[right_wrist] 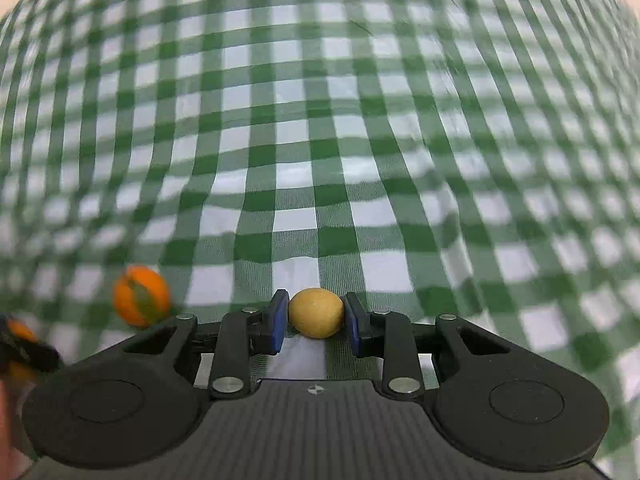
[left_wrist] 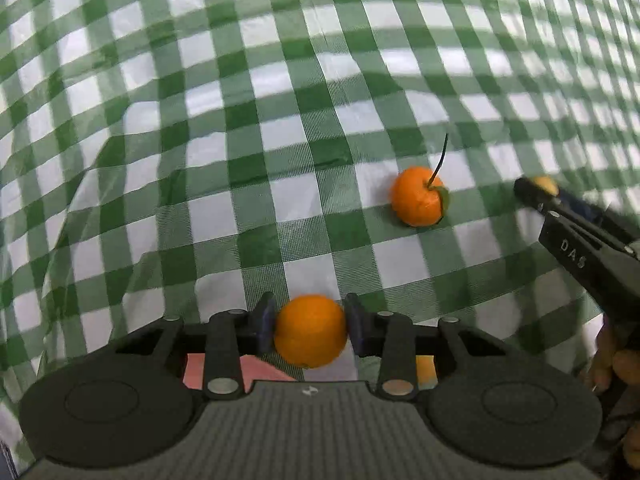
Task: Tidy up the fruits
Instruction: 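Carry the yellow-green fruit and orange kumquat over the pink plate with both tools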
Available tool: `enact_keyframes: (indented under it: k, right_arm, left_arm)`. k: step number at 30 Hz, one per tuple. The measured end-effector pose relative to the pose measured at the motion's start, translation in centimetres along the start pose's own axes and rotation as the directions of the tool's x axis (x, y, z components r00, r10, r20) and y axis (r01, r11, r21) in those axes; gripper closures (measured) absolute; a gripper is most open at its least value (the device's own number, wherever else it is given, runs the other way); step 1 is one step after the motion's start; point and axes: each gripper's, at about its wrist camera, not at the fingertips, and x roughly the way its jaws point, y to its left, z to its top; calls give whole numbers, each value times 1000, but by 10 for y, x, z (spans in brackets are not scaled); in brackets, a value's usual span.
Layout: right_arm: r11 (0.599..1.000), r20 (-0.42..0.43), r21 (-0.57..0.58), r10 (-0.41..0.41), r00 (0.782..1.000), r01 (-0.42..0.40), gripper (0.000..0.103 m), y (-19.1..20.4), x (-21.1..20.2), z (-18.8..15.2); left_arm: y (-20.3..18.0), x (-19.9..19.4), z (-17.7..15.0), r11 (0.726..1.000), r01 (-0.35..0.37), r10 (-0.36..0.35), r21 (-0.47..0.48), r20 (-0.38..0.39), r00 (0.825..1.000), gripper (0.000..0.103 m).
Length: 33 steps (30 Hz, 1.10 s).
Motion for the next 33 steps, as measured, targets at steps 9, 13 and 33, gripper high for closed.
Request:
enact_keyframes:
  k: [9, 13, 33]
  right_arm:
    - [942, -90, 312, 156, 984, -121, 72, -5, -84, 2]
    - [945, -55, 287, 178, 983, -155, 72, 12, -141, -5]
    - [930, 76, -281, 268, 960, -238, 72, 129, -367, -100]
  left_arm:
    - [8, -100, -58, 994, -46, 53, -99, 67, 996, 62]
    - [18, -141, -105, 990, -58, 70, -127, 92, 993, 62]
    - [59, -263, -298, 959, -34, 102, -283, 229, 968, 62]
